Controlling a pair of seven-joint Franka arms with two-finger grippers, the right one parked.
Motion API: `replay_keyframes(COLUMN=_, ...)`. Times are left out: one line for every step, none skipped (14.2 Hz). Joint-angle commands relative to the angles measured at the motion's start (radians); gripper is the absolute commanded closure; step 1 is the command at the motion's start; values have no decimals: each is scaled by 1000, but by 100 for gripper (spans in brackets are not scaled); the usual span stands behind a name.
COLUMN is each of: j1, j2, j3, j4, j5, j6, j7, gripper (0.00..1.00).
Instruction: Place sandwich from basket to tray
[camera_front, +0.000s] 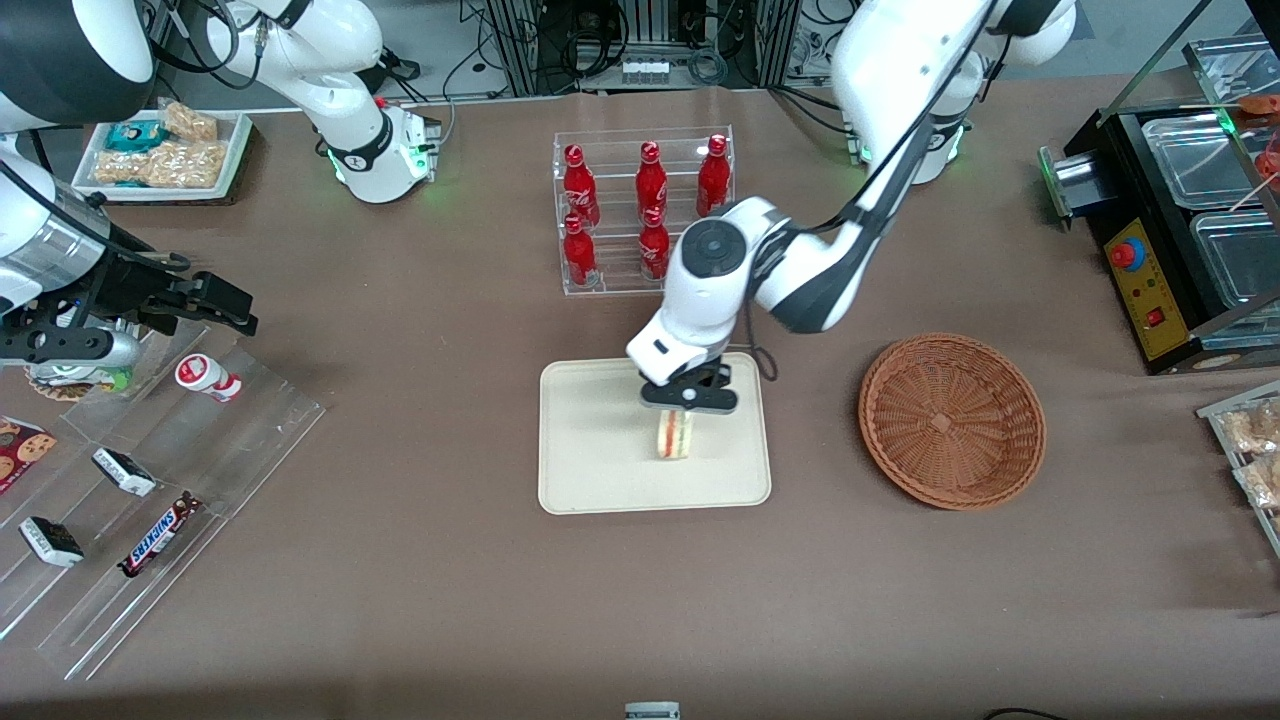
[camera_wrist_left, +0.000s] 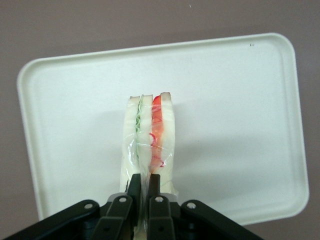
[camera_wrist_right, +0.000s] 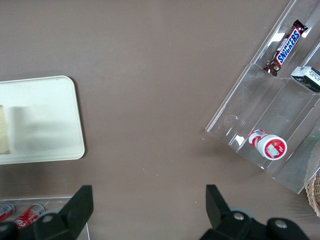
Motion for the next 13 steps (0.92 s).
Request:
replay_keyframes(j1=-28, j2=83, j3=18, j4=109, j5=83, j6=-14, j7=-84, gripper=97)
replay_keyframes(j1=-29, j2=97, j3=20, j4=117, j5=86, j6=-13, j7=-107, gripper=89)
replay_keyframes(j1=-29, j2=104, j3=20, j4=119, j5=94, j6=-11, j7=-115, gripper=51)
replay_keyframes(j1=-29, j2=103, j3=20, j4=119, j5=103, j6=-8, j7=-121, gripper=1)
replay_keyframes(j1=-28, j2=95, j3=20, j4=119, j5=108, j6=-8, j7=-127, gripper=0)
replay_keyframes(j1=-23, j2=86, j3=20, j4=119, j5=108, j6=-10, j7=-127, gripper=0)
replay_keyframes(j1=-20, j2=69, j3=20, j4=119, j5=106, j6=-14, j7=-129, gripper=0)
replay_keyframes(j1=-17, j2=51, j3=20, j4=119, j5=105, j6=-19, j7=-129, gripper=0)
replay_keyframes(j1=-5, j2=20, j3=20, j4=117, j5=102, j6=-42, j7=-130, gripper=0)
replay_keyframes(j1=23, j2=-18, j3=20, j4=117, j5=93, j6=-86, j7=-133, gripper=0)
replay_keyframes(j1=58, j2=-71, j3=20, j4=113, j5=85, j6=-130, j7=-159, gripper=0)
replay_keyframes(j1=96, j2=-124, j3=18, j4=105, j5=85, j6=-173, j7=-191, gripper=0)
replay_keyframes(j1=141, j2=-180, j3=17, j4=100, j5=83, j6=-250, j7=-204, gripper=0)
